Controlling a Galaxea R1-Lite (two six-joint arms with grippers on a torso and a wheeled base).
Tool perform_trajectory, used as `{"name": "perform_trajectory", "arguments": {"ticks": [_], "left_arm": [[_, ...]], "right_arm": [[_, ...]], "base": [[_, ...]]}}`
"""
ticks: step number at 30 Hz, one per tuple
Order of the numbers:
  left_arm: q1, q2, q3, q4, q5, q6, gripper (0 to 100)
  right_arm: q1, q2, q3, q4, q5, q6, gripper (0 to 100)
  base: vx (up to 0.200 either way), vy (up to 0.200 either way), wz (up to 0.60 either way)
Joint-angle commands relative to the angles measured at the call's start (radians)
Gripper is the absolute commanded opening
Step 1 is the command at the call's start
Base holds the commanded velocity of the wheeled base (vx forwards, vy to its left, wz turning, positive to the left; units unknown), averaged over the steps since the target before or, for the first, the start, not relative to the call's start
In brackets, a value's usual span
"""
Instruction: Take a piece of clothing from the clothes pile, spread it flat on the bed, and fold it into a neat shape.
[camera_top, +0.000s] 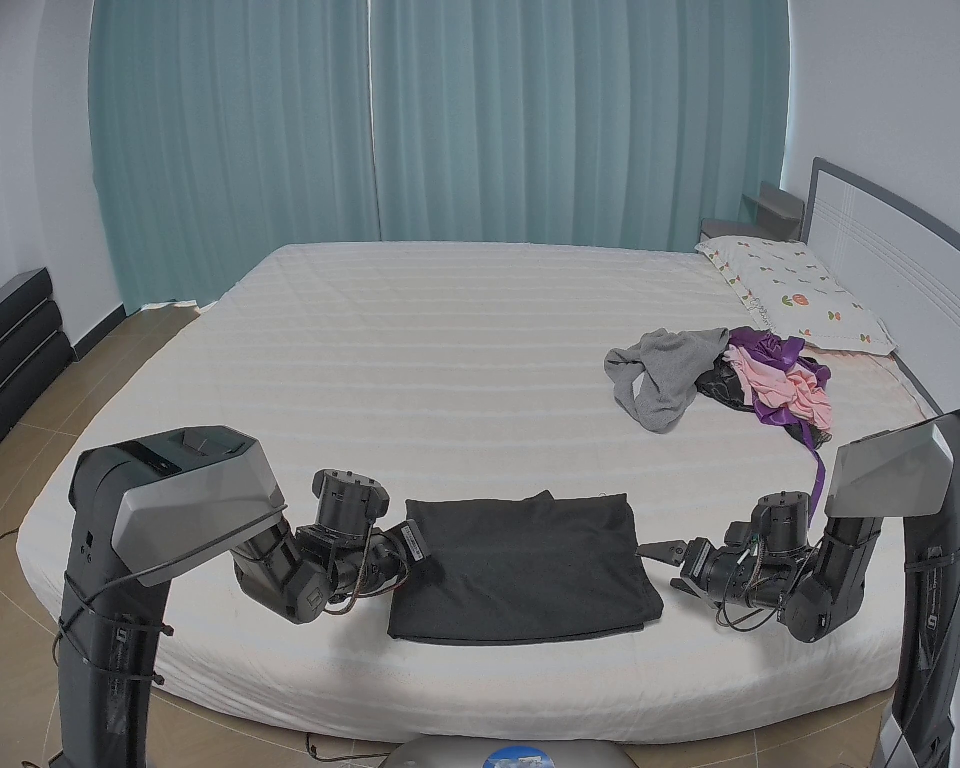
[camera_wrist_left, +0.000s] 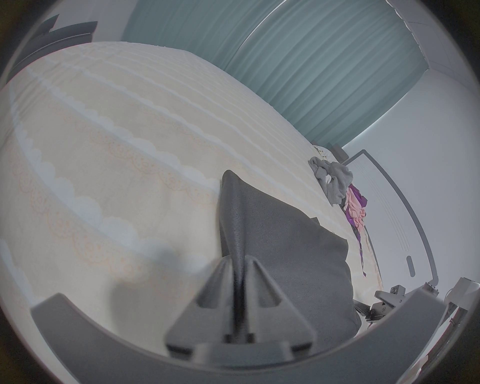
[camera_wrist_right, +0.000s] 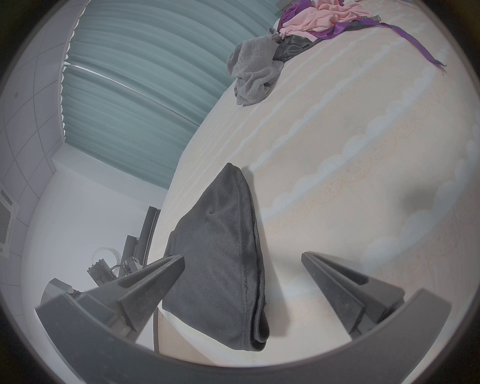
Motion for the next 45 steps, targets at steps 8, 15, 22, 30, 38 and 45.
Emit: {"name": "perform_trajectory", "arguments": {"ticks": [8, 15, 22, 30, 38, 45], "left_arm": [[0.001, -0.005, 0.018, -0.007, 0.019, -0.003, 0], [0.000, -0.008, 0.018, -0.009, 0.038, -0.035, 0], [0.001, -0.008, 0.017, -0.010, 0.038, -0.046, 0], [0.001, -0.006, 0.018, -0.013, 0.039, -0.043, 0], [0.003, -0.008, 0.018, -0.020, 0.039, -0.044, 0], [0.008, -0.022, 0.020, -0.030, 0.045, -0.089, 0]], "right_arm": [[-0.001, 0.002, 0.003, -0.001, 0.000, -0.001, 100], [-0.001, 0.002, 0.003, -0.001, 0.000, -0.001, 100], [-0.001, 0.002, 0.001, -0.001, 0.000, 0.001, 100], [-0.002, 0.002, 0.001, -0.001, 0.000, -0.001, 100], [-0.001, 0.002, -0.002, -0.001, 0.000, 0.001, 100], [-0.002, 0.002, -0.005, -0.001, 0.000, 0.002, 100]], "base": [[0.000, 0.000, 0.00], [0.000, 0.000, 0.00], [0.000, 0.000, 0.00], [0.000, 0.075, 0.00], [0.000, 0.200, 0.00], [0.000, 0.200, 0.00]]}}
